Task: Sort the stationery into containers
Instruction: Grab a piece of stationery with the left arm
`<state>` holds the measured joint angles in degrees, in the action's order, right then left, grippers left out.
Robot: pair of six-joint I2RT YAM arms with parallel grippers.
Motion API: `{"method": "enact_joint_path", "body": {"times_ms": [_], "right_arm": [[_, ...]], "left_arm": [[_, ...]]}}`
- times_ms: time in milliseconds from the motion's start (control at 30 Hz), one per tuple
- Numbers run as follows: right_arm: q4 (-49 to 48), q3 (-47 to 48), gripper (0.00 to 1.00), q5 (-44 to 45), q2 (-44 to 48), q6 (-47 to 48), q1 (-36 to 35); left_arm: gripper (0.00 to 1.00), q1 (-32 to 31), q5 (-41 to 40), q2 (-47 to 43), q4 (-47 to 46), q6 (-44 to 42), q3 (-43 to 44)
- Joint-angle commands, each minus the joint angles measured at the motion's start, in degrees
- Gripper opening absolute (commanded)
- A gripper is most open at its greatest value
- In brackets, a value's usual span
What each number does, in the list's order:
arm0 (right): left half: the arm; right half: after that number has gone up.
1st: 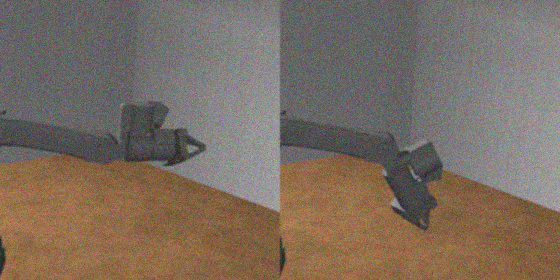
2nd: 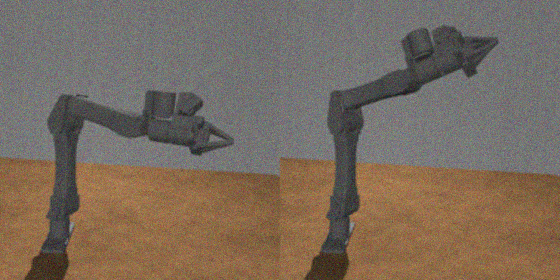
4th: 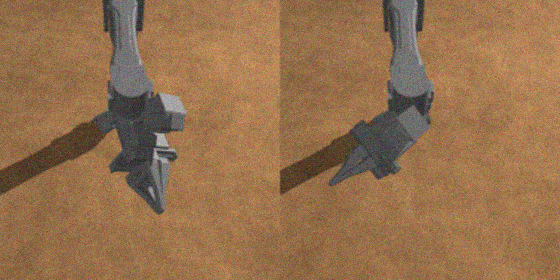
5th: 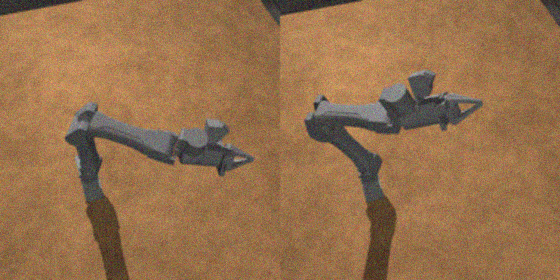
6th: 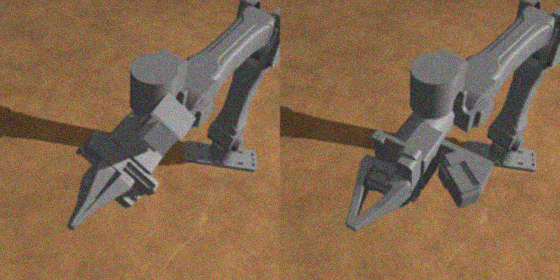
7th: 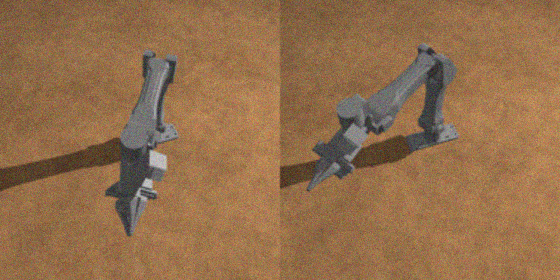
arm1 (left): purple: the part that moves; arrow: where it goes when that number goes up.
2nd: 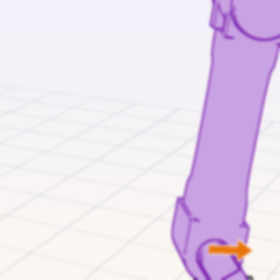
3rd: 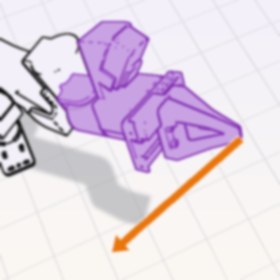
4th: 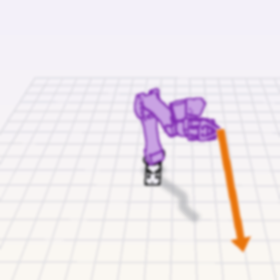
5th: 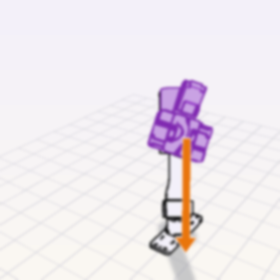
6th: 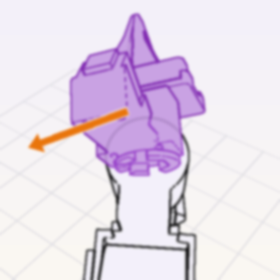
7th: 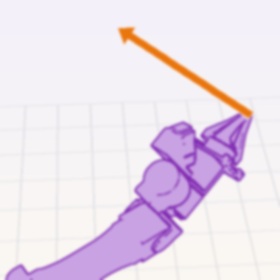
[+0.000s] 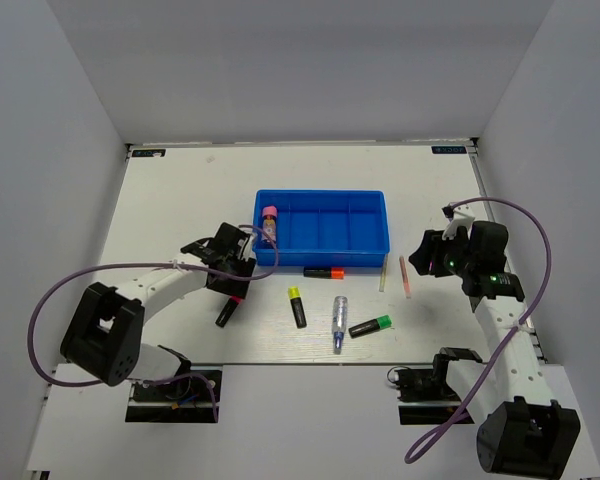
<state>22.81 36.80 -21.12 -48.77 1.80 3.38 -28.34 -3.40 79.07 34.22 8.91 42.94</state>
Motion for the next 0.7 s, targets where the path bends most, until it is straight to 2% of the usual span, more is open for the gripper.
{"method": "enact_joint_path", "body": {"times_ms": [0,333,400,533,667], "right_arm": [[0.13,1.08,0.57,0.56,1.05,-0.57,0.23],[0.13,1.0,0.58,0.91,1.84,-0.4,0.23],[0.13,0.91,0.58,0.91,1.93,-0.4,0.4],[-0.04,0.82,0.58,1.26,2.71,-0.48,0.32],[-0.13,0.82,0.6,1.26,3.07,-0.4,0.49]], "left_arm": [[0.61,-0.14,0.41,0.47,-0.56,-0.03,1.19],[0.6,-0.14,-1.26,3.9,-1.7,0.06,0.57],[0.55,-0.05,-1.43,4.34,-2.14,0.15,0.39],[0.35,-0.4,-2.14,5.48,-2.31,0.41,0.04],[0.25,-1.37,-3.45,5.66,-1.26,0.23,0.04]]}}
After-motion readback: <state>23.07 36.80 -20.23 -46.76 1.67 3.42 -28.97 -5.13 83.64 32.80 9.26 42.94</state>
